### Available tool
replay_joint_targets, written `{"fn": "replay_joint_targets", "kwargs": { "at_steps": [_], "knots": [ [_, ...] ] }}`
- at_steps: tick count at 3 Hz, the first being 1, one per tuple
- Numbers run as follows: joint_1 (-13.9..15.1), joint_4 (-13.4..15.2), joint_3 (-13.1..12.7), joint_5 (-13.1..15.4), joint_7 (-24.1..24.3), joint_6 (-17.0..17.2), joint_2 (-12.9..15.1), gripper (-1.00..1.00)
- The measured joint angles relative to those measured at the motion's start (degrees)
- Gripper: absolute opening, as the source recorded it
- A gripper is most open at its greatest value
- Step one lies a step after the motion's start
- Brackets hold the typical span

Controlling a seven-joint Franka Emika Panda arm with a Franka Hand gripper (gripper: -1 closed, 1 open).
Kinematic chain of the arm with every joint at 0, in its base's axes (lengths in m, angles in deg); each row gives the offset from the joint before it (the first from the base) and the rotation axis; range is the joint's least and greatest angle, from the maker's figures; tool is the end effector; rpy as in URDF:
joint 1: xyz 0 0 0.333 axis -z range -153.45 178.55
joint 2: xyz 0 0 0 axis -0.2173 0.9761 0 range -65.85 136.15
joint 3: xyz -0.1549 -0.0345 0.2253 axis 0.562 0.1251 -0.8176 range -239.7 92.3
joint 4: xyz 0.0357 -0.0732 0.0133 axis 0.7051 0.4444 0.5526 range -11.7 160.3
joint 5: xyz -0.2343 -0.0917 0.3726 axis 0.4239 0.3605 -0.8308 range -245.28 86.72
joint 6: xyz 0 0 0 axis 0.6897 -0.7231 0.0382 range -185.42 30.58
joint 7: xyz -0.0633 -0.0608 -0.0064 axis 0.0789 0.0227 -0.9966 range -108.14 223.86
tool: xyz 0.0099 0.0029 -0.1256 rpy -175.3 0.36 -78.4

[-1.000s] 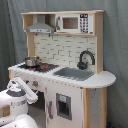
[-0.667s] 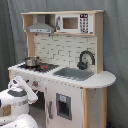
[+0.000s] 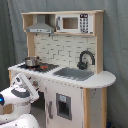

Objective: Play with the kitchen

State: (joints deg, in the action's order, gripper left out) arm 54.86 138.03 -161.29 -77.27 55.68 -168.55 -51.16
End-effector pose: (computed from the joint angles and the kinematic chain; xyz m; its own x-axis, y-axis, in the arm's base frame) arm 0.4225 0.2953 0.3427 -0.0363 0.9993 0.0038 0.0274 -0.0028 0.9996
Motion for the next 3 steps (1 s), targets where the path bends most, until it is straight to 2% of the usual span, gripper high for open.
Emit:
{"fn": "replay_joint_targets", "kwargs": {
  "at_steps": [2,3],
  "knots": [
    [6.0,-5.8,-4.3,-6.6,1.2,-0.2,-0.1,1.0],
    [6.0,-5.8,-4.3,-6.6,1.2,-0.2,-0.1,-1.0]
  ]
}}
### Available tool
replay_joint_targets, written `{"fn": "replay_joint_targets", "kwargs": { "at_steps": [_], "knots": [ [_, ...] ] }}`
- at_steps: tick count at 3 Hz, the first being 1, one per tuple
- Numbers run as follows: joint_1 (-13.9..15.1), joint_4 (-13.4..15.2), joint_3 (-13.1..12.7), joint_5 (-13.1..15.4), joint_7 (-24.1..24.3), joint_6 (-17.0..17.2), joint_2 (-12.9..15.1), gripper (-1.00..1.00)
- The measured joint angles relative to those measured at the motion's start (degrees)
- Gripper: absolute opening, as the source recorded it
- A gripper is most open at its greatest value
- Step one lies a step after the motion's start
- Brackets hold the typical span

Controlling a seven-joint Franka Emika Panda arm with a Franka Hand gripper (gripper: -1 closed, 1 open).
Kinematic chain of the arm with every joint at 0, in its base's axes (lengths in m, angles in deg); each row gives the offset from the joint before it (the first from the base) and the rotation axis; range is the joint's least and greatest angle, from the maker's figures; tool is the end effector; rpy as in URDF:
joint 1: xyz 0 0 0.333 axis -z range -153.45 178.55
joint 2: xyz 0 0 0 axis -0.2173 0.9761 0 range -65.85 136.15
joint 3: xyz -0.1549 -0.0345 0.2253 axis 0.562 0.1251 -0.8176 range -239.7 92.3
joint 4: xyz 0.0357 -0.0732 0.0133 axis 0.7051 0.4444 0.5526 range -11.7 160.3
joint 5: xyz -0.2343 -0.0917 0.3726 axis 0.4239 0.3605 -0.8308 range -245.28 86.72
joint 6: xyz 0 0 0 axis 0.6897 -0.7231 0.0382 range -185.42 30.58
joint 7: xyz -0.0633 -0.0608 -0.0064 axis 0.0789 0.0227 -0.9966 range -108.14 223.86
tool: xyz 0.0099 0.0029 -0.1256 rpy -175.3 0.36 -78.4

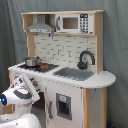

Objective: Play with the kitchen

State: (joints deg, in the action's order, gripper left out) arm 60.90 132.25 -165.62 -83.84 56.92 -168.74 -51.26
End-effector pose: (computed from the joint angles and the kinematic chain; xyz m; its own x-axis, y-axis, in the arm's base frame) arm 0.4482 0.3083 0.3206 -0.0319 0.9958 0.0859 0.0434 -0.0845 0.9955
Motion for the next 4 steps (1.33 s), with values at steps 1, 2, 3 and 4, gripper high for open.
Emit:
{"fn": "replay_joint_targets", "kwargs": {
  "at_steps": [1,2,3,4],
  "knots": [
    [0.0,0.0,0.0,-0.5,0.0,0.0,0.0,-1.0],
    [0.0,-0.3,0.3,-0.9,-6.1,0.1,0.0,-1.0],
    [0.0,-0.3,0.3,-0.9,-12.3,0.1,0.0,-1.0],
    [-0.1,-0.2,0.2,-0.9,-19.1,0.2,-0.1,-1.0]
  ]
}}
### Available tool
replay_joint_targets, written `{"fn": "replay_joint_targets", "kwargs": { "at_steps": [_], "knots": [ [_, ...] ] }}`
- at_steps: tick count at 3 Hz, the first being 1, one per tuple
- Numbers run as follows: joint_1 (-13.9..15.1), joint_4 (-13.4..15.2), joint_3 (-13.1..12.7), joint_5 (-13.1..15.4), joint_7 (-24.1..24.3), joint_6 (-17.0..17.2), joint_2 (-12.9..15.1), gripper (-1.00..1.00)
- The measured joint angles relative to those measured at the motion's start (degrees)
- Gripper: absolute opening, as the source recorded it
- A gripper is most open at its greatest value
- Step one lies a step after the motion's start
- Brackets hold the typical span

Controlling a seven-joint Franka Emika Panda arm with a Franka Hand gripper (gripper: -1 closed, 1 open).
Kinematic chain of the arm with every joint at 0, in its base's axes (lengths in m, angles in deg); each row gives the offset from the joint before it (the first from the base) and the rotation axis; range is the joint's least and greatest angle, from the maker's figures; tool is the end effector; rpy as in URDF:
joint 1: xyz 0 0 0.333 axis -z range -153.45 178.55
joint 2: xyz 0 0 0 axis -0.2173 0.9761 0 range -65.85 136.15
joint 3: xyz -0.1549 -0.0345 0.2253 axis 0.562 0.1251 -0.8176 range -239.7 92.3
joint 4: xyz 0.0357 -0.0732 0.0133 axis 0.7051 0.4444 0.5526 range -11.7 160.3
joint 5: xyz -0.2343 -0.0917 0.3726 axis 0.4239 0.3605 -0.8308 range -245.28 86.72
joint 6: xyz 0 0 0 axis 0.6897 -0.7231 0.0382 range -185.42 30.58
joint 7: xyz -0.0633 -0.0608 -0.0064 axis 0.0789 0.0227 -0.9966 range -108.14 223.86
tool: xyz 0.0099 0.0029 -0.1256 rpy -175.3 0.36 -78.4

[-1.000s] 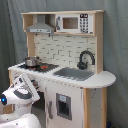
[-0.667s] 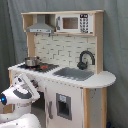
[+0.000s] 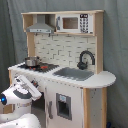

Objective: Play with the kitchen

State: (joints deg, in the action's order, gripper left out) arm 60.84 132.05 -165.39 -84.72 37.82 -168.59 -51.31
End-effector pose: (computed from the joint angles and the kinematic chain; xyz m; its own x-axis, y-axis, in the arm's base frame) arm 0.4482 0.3101 0.3247 -0.0432 0.9726 -0.2286 0.0231 0.2297 0.9730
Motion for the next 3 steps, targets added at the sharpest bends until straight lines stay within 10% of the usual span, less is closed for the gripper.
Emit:
{"fn": "replay_joint_targets", "kwargs": {
  "at_steps": [3],
  "knots": [
    [-0.1,0.2,-0.1,0.0,-19.2,0.1,0.0,-1.0]
  ]
}}
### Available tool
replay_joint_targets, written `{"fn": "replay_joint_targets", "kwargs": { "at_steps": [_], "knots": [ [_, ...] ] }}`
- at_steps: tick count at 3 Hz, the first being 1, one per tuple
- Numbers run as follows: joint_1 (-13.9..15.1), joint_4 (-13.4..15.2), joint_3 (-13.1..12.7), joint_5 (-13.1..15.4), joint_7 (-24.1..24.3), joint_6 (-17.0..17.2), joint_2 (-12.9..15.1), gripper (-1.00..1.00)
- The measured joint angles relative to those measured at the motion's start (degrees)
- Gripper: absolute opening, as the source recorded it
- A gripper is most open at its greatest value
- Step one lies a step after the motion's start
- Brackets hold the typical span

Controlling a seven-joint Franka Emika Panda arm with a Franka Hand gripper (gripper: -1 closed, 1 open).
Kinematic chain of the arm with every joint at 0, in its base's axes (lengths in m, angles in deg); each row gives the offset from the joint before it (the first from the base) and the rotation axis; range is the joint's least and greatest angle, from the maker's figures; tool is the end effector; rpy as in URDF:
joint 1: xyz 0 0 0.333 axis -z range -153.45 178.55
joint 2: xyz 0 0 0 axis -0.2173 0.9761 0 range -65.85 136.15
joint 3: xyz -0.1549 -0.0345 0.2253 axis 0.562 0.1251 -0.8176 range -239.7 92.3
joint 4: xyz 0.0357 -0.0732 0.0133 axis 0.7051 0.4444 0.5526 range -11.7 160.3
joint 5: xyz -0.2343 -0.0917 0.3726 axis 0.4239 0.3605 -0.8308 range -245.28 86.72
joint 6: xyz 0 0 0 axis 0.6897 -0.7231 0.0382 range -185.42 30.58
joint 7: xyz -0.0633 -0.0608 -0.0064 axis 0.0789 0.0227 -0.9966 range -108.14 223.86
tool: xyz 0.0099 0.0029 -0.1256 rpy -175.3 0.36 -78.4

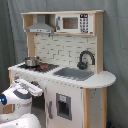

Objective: Play with the kitchen

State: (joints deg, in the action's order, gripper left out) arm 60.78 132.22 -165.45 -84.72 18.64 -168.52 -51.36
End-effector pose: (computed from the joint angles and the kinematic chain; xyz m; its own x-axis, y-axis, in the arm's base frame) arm 0.4481 0.3088 0.3241 -0.0460 0.8424 -0.5369 0.0097 0.5378 0.8430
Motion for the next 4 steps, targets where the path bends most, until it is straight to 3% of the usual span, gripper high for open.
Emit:
{"fn": "replay_joint_targets", "kwargs": {
  "at_steps": [2,3,4],
  "knots": [
    [-0.1,0.2,0.0,0.0,-12.3,0.1,0.0,-1.0],
    [-0.2,0.1,0.2,-0.1,-14.4,0.1,0.1,-1.0],
    [-0.2,0.1,0.3,-0.1,-14.4,0.1,0.1,1.0]
  ]
}}
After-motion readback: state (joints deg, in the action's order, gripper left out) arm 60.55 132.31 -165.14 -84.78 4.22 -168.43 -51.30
